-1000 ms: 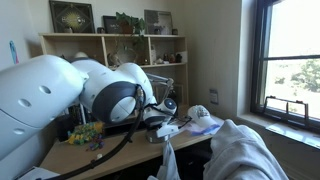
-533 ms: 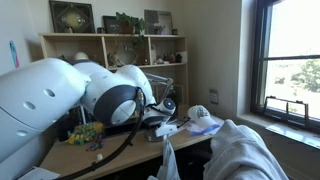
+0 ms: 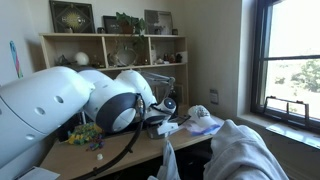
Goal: Push the desk lamp away from the edge
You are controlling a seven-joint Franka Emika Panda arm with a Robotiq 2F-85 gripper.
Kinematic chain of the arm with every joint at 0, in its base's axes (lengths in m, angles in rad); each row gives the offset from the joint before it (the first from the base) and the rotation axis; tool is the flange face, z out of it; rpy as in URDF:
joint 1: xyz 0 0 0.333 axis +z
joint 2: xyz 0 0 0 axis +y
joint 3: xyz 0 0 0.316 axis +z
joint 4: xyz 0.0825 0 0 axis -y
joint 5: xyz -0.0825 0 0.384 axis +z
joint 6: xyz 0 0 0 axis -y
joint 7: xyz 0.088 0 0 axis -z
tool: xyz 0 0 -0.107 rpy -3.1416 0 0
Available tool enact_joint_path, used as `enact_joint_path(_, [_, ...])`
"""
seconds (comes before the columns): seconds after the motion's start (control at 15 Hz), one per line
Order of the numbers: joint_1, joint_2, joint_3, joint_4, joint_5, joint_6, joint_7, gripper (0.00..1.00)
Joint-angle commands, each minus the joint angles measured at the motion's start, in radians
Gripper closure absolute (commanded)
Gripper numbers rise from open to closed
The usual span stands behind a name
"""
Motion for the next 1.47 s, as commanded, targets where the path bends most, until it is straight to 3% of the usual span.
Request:
enact_joint_path(0.0, [0.013, 0.004, 0.013, 0.132, -0.002, -0.012, 0.053, 0.91])
enact_joint_path(0.33, [0.035, 0.05, -0.03, 0.23, -0.015, -0.014, 0.084, 0.9])
enact_joint_path(0.4, [0.043, 0.058, -0.043, 0.244, -0.024, -0.013, 0.096, 0.57])
enact_joint_path(0.47, [0.051, 0.063, -0.057, 0.254, -0.036, -0.014, 0.11, 0.68])
enact_joint_path(0.53, [0.063, 0.067, -0.073, 0.262, -0.051, -0.009, 0.129, 0.49])
enact_joint_path(0.93, [0.108, 0.076, -0.101, 0.322, -0.107, -0.009, 0.223, 0.04])
enact_joint_path(1.4, [0.112, 0.035, -0.139, 0.325, -0.133, 0.002, 0.312, 0.0])
